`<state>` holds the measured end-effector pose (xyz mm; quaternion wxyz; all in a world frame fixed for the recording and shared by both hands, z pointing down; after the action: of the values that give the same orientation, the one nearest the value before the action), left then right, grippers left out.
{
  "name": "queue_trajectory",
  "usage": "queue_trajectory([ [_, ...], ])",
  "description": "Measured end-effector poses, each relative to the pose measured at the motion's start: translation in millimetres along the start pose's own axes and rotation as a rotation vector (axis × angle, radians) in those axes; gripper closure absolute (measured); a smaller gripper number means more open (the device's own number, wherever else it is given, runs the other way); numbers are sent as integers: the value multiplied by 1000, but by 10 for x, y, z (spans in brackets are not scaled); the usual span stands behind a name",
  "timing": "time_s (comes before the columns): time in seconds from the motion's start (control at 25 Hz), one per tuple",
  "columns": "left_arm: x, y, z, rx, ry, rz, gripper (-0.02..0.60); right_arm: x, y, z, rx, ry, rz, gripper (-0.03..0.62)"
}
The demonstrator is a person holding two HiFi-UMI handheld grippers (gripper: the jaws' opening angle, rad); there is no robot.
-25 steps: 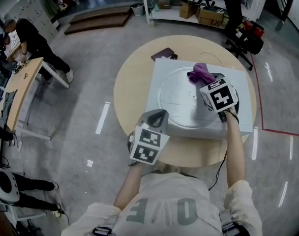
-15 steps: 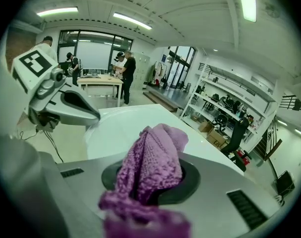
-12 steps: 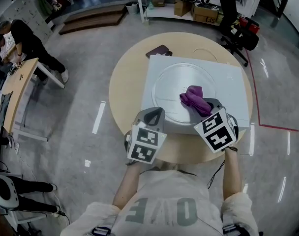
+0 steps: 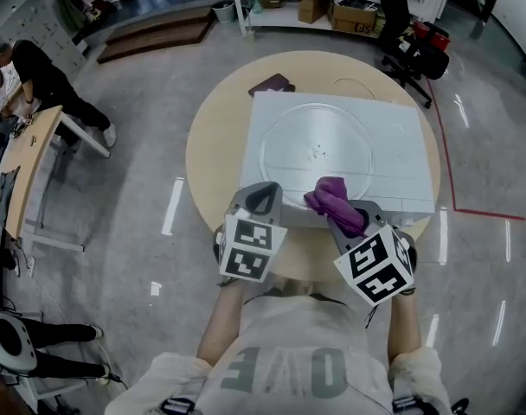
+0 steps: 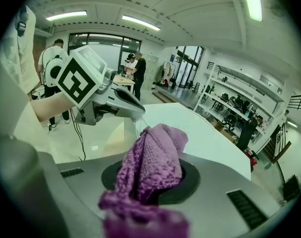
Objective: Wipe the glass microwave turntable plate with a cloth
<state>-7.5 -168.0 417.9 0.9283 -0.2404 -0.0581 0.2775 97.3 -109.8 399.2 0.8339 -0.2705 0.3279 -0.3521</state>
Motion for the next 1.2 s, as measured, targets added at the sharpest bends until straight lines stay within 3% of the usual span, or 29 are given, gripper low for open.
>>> queue_trajectory([
  [0.4, 19, -2, -9, 5, 2, 9, 578, 23, 78, 32, 22, -36, -7, 545],
  [0.76, 86, -13, -14, 5, -3, 31, 578, 1365, -50, 2, 68, -139, 251, 545],
  [0.96, 102, -33, 5, 1, 5, 34, 578, 1798, -477, 23, 16, -146, 260, 545],
  [1.2, 93, -14, 11, 13, 13, 40, 578, 1872, -719, 17, -18, -149, 242, 545],
])
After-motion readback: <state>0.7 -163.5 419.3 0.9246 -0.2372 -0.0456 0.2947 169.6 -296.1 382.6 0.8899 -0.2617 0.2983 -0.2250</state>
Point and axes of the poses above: the fingertips, and each gripper's own axes: y backward along the fingers, x to its right, z out of its underside, the point moved 2 cm from there along y, backward along the fingers, and after that the axes turned 8 degrees about y, right-handed, at the moved point
